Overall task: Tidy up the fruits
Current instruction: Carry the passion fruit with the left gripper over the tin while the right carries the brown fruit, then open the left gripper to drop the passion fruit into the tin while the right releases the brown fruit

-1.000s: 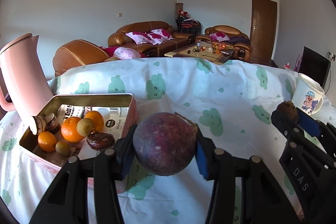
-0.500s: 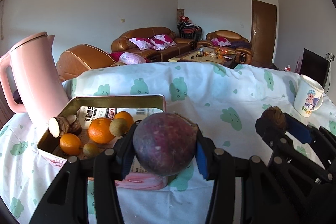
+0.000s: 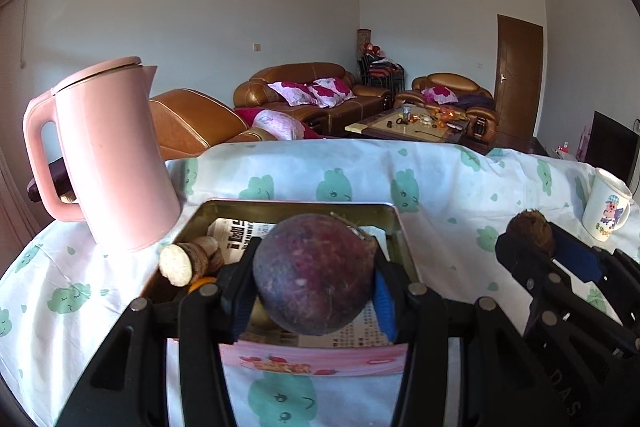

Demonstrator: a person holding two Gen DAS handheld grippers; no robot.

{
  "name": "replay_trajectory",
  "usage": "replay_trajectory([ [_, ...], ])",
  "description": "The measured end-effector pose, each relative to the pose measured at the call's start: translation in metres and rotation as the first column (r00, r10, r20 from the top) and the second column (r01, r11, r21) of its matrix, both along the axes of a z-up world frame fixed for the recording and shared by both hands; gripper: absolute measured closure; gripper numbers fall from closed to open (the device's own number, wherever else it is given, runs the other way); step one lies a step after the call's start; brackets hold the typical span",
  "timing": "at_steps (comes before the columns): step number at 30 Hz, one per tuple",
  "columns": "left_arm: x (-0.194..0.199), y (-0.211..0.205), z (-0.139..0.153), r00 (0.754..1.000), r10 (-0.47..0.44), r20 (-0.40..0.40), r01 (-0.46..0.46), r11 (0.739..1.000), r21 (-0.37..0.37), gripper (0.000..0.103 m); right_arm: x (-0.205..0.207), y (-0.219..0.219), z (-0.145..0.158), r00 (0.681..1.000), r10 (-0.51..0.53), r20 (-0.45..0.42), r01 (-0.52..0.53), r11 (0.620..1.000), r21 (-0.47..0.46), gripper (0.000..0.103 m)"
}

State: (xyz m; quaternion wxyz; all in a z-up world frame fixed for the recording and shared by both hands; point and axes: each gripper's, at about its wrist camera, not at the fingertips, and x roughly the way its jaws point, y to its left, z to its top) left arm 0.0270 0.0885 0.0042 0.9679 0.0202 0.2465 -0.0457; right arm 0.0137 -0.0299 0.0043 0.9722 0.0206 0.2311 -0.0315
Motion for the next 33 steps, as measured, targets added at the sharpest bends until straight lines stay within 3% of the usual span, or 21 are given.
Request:
replay_trajectory([
  [12,0.028,0.067,0.005,0.993,0.116,0.001,-0.116,0.993,-0.029,0.052,0.038,0.069,0.002,0.998,0.063,-0.008,-0.063,0.998,0.03,0.062],
  [21,0.048,0.084,0.0,0.984,0.178,-0.022,-0.178,0.984,-0.028,0.052,0.082,0.088,0.006,0.997,0.065,-0.029,-0.064,0.998,0.027,0.062],
  [26,0.063,0.078,-0.006,0.985,0.158,-0.07,-0.161,0.987,-0.03,0.052,0.106,0.082,-0.004,0.994,0.044,-0.095,-0.043,0.999,0.014,0.062],
  [33,0.063,0.066,-0.009,0.989,0.143,-0.039,-0.141,0.989,0.052,0.052,0.132,0.074,-0.025,0.975,0.076,-0.211,-0.067,0.996,0.05,0.062],
])
